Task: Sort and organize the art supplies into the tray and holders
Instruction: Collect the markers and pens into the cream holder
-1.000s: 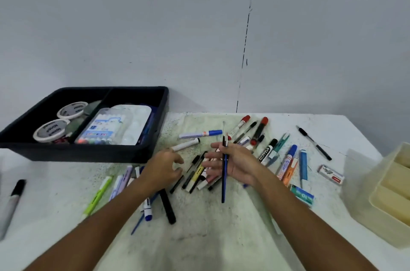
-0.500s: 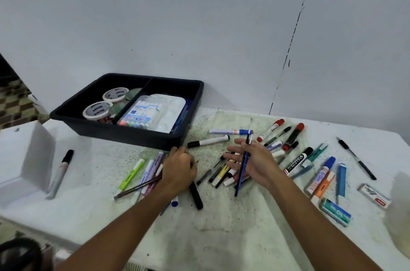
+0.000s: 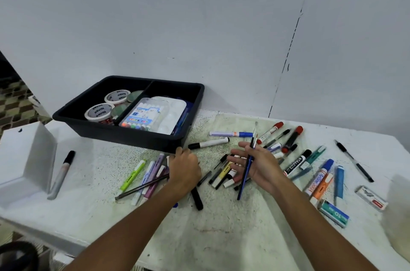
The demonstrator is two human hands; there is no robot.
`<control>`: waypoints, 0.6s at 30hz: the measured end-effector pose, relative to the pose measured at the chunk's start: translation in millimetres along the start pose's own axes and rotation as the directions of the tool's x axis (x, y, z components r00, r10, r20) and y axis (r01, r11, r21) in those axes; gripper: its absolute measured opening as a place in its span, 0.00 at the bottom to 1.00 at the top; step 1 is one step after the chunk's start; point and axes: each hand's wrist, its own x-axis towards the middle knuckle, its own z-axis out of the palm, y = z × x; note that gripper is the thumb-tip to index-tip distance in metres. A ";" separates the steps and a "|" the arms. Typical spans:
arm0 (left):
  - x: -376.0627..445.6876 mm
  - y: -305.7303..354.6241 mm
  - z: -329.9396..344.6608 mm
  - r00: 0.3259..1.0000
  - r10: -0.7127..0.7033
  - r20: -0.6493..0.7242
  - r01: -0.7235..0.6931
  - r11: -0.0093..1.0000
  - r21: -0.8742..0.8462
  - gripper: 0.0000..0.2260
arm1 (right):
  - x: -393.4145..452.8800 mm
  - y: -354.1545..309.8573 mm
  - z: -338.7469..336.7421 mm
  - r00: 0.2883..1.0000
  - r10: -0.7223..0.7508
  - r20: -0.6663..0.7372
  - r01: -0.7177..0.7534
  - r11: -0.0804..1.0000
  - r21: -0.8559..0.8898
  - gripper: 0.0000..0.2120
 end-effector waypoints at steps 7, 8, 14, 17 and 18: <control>16.2 17.0 -17.9 0.993 -0.033 -0.114 -0.007 0.942 -0.335 0.09 | -0.2 2.0 3.7 0.999 -0.025 -0.025 0.025 0.999 -0.024 0.11; 19.8 21.2 -22.7 0.989 -0.035 -0.140 -0.025 0.914 -0.404 0.08 | 0.0 1.7 4.2 0.999 -0.036 -0.032 0.035 0.999 -0.028 0.11; 44.6 47.7 -41.6 0.989 -0.108 -0.102 -0.013 0.621 -0.783 0.07 | 4.0 0.0 9.2 0.990 -0.136 -0.039 0.134 0.990 -0.030 0.11; 48.2 65.3 -58.3 0.991 -0.127 0.032 0.073 0.328 -0.942 0.06 | 7.8 -2.2 12.8 0.987 -0.159 -0.028 0.158 0.986 -0.047 0.11; 49.5 71.6 -62.9 0.989 -0.122 0.083 0.111 0.245 -0.963 0.05 | 7.9 -3.9 13.5 0.986 -0.165 -0.019 0.164 0.985 -0.054 0.11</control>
